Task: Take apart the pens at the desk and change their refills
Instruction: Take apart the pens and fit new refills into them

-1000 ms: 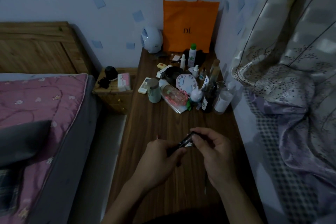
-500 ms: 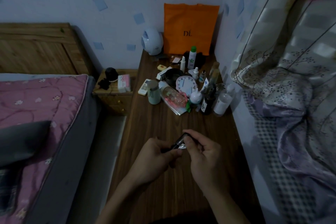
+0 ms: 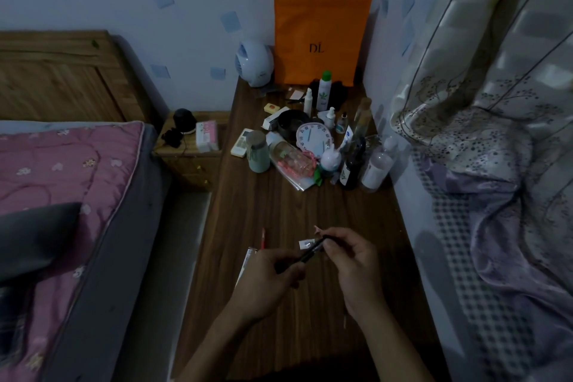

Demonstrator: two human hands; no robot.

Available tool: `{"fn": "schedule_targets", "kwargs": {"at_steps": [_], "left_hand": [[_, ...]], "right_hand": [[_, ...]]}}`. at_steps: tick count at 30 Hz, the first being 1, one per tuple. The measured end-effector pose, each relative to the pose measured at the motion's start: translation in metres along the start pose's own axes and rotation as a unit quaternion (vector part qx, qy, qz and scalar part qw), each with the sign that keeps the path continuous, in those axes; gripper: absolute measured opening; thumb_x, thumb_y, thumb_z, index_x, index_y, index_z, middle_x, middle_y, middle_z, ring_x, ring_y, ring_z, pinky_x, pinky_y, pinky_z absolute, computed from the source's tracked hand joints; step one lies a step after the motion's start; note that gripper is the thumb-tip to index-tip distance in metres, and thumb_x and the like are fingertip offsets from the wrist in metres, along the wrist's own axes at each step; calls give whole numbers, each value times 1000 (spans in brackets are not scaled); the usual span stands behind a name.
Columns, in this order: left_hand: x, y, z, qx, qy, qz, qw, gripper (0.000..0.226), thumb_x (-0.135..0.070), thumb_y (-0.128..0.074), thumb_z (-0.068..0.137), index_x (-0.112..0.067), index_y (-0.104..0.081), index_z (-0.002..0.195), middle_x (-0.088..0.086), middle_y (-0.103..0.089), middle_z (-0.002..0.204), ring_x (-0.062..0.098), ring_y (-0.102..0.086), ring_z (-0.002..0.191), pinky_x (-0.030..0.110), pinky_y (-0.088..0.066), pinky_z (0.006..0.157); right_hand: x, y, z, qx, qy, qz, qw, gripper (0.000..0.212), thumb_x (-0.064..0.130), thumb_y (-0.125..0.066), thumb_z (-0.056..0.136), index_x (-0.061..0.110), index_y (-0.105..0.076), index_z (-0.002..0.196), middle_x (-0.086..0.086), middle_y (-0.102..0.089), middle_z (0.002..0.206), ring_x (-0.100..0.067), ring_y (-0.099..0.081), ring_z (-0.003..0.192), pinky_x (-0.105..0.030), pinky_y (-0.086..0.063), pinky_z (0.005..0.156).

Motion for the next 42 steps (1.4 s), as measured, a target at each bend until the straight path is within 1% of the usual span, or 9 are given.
{"fn": "schedule_targets", "kwargs": {"at_steps": [8, 10, 12, 15, 19, 25, 32, 38, 42], "left_hand": [[73, -28, 5, -10, 69, 71, 995, 10, -27, -65, 90, -31, -71, 97, -5, -76, 73, 1, -71, 65, 29, -59, 70], [98, -33, 5, -22, 94, 118, 988, 4, -35, -66, 86, -34, -70, 88, -10, -74, 67, -5, -68, 63, 25, -56, 63], [119, -39, 5, -30, 122, 153, 980, 15, -46, -65, 84, -33, -71, 90, -13, -73, 66, -8, -66, 65, 18, -48, 54], [146, -49, 6, -15, 148, 180, 972, 29, -54, -60, 85, -30, -71, 95, -8, -75, 79, 3, -70, 74, 24, -50, 58], [172, -61, 8, -1, 187, 231, 955, 36, -49, -56, 88, -19, -73, 97, 4, -75, 87, 21, -72, 82, 35, -58, 71], [179, -74, 16, -44, 210, 250, 944, 38, -45, -60, 88, -15, -73, 106, 9, -76, 96, 25, -72, 89, 31, -55, 70], [181, -86, 21, -28, 207, 234, 950, 35, -41, -63, 87, -27, -69, 119, 4, -76, 102, 24, -72, 94, 33, -58, 77], [190, -82, 18, -32, 212, 274, 938, 38, -48, -63, 82, -34, -66, 117, 0, -74, 100, 23, -72, 92, 35, -59, 75], [194, -82, 15, -33, 213, 284, 934, 40, -51, -64, 80, -33, -65, 116, -1, -75, 99, 22, -72, 91, 34, -58, 75]], "right_hand": [[-67, 27, 12, -1, -145, -91, 985, 21, 22, -67, 90, 42, -74, 89, 16, -74, 93, -6, -72, 86, -26, -56, 73], [-93, 45, 15, -31, -184, -154, 970, 17, 28, -67, 89, 44, -72, 87, 15, -74, 88, -7, -71, 84, -30, -57, 75], [-120, 62, 15, -36, -216, -230, 948, 10, 32, -66, 89, 40, -71, 86, 12, -72, 88, -8, -69, 84, -31, -57, 74], [-151, 81, 7, -16, -249, -323, 913, 12, 31, -64, 92, 41, -63, 85, 12, -68, 95, -5, -65, 81, -22, -49, 62], [-169, 93, -3, -33, -250, -403, 880, 14, 28, -63, 94, 38, -59, 84, 11, -66, 87, 2, -56, 72, -17, -40, 54], [-172, 87, -6, -20, -241, -461, 854, 22, 35, -60, 95, 24, -65, 77, 14, -59, 64, 0, -56, 57, -19, -40, 48], [-172, 75, 4, 6, -235, -553, 799, 33, 41, -59, 94, 25, -54, 66, 7, -57, 64, -5, -49, 52, -19, -29, 42], [-178, 73, 10, 29, -231, -619, 750, 34, 32, -60, 93, 26, -47, 62, 7, -52, 64, -12, -55, 59, -24, -42, 50], [-180, 74, 8, 54, -263, -599, 754, 29, 39, -65, 88, 24, -55, 65, 5, -59, 66, -12, -58, 59, -23, -41, 48]]}}
Point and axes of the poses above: each hand's wrist, its own z-axis towards the middle knuckle, its own y-axis out of the back of the hand, x = y × z, the point moved 1 cm from there along z, towards the middle knuckle
